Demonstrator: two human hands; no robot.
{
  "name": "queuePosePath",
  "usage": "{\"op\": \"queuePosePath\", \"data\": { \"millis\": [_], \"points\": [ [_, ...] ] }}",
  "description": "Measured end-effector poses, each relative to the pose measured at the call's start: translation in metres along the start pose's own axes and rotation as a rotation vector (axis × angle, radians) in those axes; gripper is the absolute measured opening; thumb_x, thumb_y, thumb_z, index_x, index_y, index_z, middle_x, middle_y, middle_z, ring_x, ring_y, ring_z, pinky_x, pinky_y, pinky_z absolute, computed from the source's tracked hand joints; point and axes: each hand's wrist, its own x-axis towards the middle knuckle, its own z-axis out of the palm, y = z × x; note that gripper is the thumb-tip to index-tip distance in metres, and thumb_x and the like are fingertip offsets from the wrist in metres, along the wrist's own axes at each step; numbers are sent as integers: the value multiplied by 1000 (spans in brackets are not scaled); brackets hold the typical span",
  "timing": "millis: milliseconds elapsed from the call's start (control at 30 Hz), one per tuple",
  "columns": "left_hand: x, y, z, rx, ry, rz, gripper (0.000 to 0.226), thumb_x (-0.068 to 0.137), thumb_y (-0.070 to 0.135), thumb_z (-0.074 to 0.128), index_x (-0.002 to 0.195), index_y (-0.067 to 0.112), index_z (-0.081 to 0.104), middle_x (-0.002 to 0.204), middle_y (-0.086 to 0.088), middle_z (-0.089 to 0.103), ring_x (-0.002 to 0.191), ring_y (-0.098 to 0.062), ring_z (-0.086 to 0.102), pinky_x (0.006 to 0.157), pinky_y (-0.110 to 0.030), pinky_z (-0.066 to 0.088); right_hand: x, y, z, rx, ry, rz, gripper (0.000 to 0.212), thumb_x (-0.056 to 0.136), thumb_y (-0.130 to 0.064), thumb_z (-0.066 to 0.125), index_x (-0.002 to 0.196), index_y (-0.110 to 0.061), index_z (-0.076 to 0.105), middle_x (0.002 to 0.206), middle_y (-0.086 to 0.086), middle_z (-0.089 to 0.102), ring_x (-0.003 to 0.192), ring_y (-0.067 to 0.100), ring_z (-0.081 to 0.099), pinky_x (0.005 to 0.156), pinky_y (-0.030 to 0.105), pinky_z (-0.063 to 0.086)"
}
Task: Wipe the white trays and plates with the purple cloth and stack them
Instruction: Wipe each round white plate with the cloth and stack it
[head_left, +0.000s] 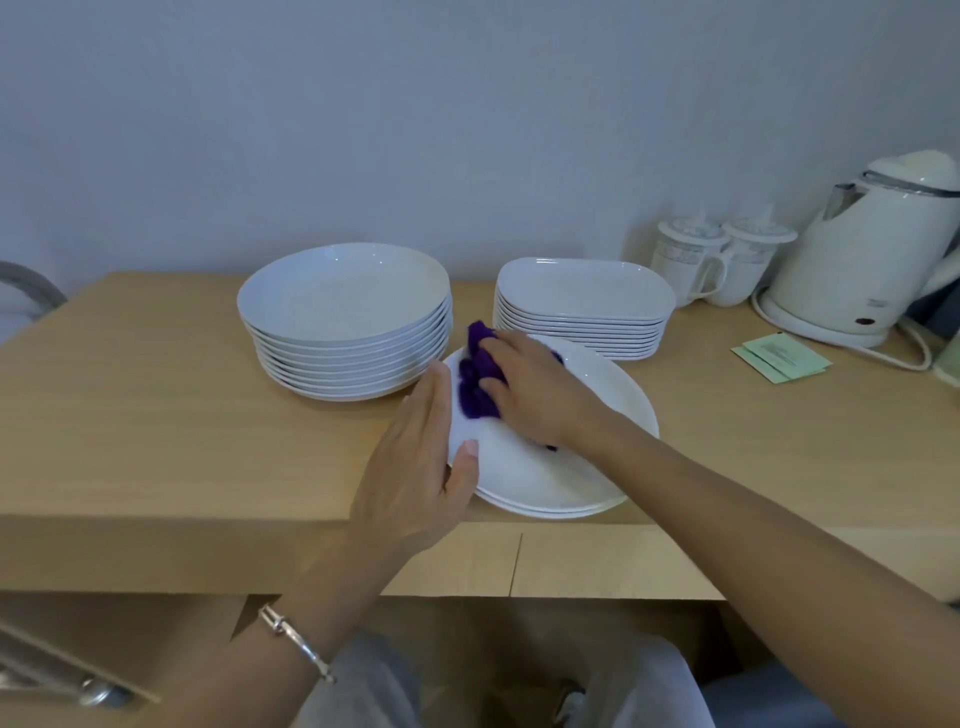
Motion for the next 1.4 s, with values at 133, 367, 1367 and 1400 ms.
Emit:
{"op": "queuePosePath", "data": {
  "millis": [133,367,1367,1400],
  "points": [
    [1,-1,1,48,30,-26,68,93,40,22,148,0,20,154,-14,27,141,-17,24,113,-28,20,-22,35,-31,-281,-38,90,39,94,-23,47,131,-10,50,140,4,43,128,25,37,105,38,32],
    [-1,0,2,0,66,22,72,96,60,13,149,12,4,156,-7,21,140,-9,20,112,-27,23,-86,-10,-62,260,-413,51,23,90,-17,54,112,-14,59,115,-4,56,100,10,51,89,28,43],
    [-2,-1,3,0,45,1,67,97,56,12,150,16,0,158,-1,8,144,-9,15,111,-22,25,-3,-14,-3,177,-106,-15,36,93,-22,54,124,-7,46,130,11,46,118,26,42,97,30,31],
    [-1,-2,2,31,47,-12,66,97,52,14,150,14,4,156,2,8,142,-4,12,110,-21,23,-1,-2,-6,122,-97,19,41,94,-25,53,131,-9,43,136,9,43,123,25,39,101,30,29]
  ]
}}
